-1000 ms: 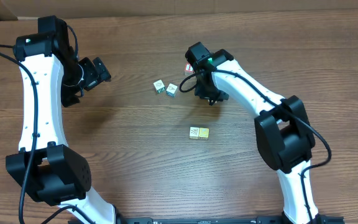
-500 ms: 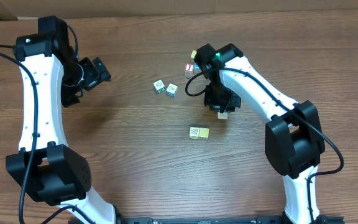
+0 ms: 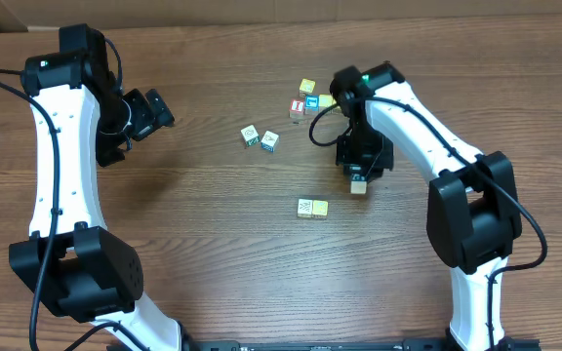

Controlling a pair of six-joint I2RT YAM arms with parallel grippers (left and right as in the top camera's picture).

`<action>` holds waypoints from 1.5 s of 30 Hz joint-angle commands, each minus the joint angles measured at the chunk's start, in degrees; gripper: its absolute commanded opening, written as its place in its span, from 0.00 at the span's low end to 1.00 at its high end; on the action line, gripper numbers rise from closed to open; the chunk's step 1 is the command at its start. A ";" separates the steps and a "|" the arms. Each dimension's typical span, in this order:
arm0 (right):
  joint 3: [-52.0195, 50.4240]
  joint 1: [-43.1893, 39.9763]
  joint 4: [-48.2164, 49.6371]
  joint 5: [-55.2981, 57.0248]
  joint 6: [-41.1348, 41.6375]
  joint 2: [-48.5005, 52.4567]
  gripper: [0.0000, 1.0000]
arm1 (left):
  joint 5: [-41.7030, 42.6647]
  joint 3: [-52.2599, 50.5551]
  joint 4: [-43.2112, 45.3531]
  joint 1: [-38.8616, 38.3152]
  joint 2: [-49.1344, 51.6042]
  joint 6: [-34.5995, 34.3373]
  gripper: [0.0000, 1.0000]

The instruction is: Flip 5 blocks

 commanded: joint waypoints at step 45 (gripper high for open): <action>-7.08 2.16 2.91 -8.52 0.63 -1.90 0.34 | -0.39 -0.02 0.24 -0.02 0.61 -0.20 1.00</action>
